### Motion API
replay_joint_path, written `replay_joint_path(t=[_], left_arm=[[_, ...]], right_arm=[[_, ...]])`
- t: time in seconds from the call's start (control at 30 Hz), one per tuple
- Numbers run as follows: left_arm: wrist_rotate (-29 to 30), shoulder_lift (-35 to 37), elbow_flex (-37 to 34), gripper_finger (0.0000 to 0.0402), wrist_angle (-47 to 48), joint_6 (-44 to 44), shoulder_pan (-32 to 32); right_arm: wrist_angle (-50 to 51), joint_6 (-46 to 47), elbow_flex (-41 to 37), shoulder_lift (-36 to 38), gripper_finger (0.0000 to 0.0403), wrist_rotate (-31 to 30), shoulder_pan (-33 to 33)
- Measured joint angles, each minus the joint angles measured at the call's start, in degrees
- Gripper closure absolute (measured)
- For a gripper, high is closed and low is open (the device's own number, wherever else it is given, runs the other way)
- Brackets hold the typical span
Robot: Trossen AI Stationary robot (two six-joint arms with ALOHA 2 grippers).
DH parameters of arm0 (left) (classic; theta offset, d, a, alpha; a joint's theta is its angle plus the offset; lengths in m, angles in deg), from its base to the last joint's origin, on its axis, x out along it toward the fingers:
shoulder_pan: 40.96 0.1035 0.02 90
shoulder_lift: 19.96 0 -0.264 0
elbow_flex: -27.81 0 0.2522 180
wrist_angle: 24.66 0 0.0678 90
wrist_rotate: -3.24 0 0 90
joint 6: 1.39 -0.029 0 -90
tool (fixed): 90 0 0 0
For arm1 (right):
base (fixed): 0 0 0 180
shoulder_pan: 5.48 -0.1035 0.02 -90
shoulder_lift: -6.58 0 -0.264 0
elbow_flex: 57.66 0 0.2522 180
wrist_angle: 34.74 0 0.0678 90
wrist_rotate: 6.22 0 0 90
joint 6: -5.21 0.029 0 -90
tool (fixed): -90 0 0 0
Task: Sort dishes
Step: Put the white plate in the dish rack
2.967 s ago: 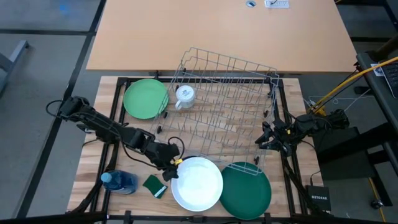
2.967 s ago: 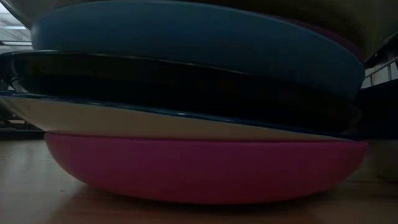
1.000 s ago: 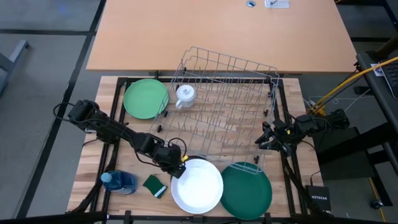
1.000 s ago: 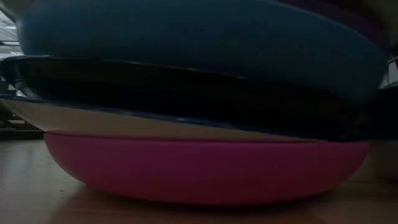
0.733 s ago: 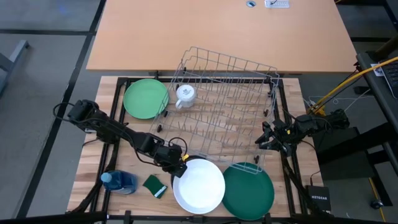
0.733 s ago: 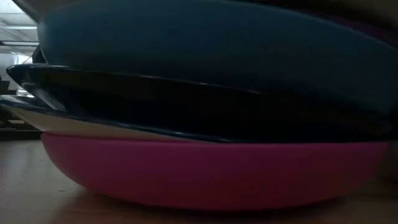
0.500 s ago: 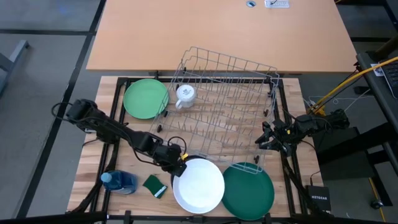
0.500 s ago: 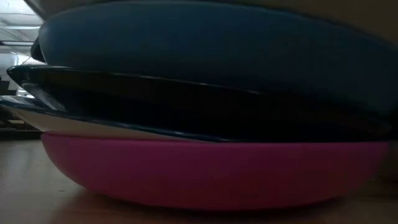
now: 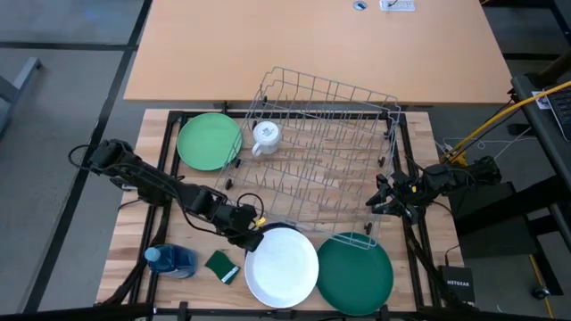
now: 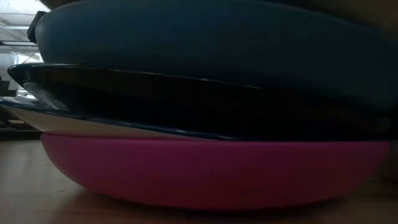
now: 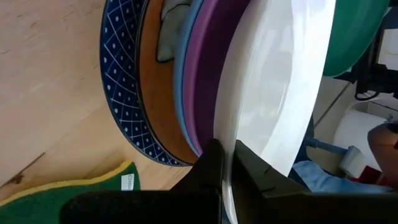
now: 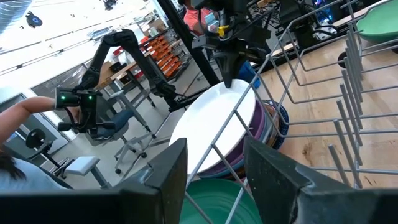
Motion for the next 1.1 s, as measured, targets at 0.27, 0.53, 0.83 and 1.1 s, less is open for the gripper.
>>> replay_joint_path(t=[0.27,0.53,0.83,1.1], left_arm=[[-0.4,0.9,0.0,0.0402,-0.7,1.3,0.0],[-0.7,0.9,0.0,0.0402,-5.8,1.5,0.0],[-1.9,0.9,0.0,0.0401,-12.8,1.6,0.0],[0.1,0.9,0.0,0.0401,-20.3,1.4,0.3]], right_arm=[[-0.6,1.4,0.0,0.0,0.0243,0.0,0.0],[-0.6,4.2,0.0,0.0,0.0243,0.0,0.0],[-0.5,4.2,0.0,0.0,0.0243,0.0,0.0],[-0.5,4.2,0.0,0.0,0.0243,0.0,0.0]])
